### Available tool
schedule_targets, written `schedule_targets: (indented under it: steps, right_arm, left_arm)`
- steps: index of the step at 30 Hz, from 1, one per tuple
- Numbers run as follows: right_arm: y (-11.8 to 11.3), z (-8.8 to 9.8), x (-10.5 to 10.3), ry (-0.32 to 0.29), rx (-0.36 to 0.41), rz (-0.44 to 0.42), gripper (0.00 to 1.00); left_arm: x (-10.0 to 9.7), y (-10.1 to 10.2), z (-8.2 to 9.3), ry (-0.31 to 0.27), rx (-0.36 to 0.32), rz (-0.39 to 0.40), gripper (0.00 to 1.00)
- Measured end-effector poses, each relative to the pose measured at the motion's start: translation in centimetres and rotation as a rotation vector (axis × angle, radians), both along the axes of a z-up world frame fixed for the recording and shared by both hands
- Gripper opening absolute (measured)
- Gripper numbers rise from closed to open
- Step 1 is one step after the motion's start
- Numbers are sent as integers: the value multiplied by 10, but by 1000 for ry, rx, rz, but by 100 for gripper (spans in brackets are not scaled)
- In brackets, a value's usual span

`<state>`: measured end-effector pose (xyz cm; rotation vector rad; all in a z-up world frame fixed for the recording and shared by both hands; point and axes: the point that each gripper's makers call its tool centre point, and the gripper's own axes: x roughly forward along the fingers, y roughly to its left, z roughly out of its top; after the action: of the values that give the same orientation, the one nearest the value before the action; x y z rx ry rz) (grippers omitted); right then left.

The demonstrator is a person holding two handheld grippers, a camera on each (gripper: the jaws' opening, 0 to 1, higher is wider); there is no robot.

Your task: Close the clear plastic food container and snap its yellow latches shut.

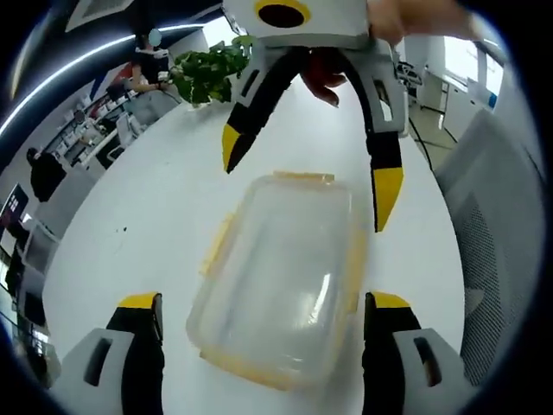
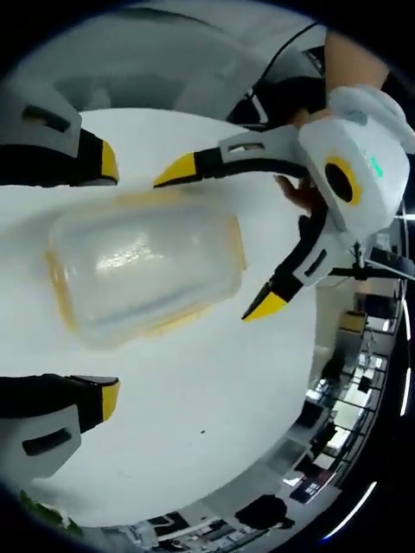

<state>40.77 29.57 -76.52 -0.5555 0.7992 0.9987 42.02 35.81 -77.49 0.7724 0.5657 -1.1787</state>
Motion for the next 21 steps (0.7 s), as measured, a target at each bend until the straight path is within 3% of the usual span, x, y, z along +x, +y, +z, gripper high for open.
schedule_targets:
  steps: [6,21]
  right_arm:
    - [-3,-1,-1,-12,20,-39,92]
    - [-5,13,-7,-38,193,-170,91]
  left_arm:
    - [-2,4,3,7,-49,60,97]
    - [-9,12,11,6,-165,173,97]
